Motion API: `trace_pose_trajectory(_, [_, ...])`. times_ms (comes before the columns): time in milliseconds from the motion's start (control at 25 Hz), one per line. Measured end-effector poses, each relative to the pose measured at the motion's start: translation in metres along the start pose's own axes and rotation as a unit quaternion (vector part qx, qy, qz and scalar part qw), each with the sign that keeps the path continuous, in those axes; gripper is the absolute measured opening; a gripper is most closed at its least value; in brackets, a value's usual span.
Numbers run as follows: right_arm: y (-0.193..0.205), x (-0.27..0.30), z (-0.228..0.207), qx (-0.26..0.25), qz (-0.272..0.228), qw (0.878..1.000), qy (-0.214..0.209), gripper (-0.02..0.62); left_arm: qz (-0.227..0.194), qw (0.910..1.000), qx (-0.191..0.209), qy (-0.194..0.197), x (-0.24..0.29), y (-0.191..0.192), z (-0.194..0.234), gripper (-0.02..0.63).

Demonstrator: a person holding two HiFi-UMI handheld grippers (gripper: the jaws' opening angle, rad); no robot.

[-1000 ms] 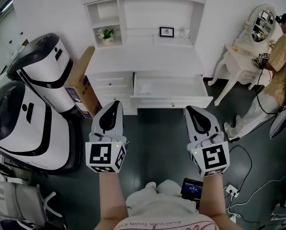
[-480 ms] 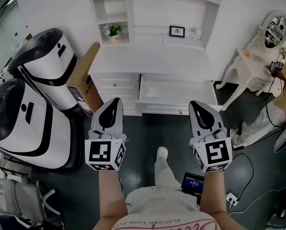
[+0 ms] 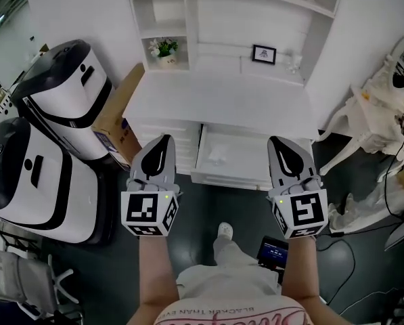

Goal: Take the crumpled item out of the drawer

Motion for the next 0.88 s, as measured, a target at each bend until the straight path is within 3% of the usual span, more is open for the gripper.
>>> trace_pose_trajectory(240, [0.007,0.073,-0.046,-0.002,0.000,1.000,-0.017,0.005,0.010,0.9998,-0.004,-0.017,0.077,0.013,0.011,0.009])
trace_pose_trajectory(520, [0.022,0.132,-0.087,0.036,0.016,0.998,-0.042,0.018,0.024,0.9995,-0.005,-0.020,0.145,0.022,0.013,0.009])
trace_pose_trajectory(720, [0.028,0.163,-0.108,0.066,0.011,0.996,-0.060,0.263,0.034,0.9992,-0.004,-0.022,0.179,0.031,0.014,0.009])
trace_pose_trajectory(880, [0.037,0.179,-0.118,0.076,0.020,0.995,-0.064,0.298,0.040,0.9990,0.000,-0.022,0.195,0.034,0.016,0.009])
Point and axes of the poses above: the fingertips, and each gripper's own axes: x forward along the fingers, z to its left, y out of its underside, the point moved 4 cm from there along -x, backward along the fingers, and after that the axes turned 11 degrees about x, right-handed, at the moved point
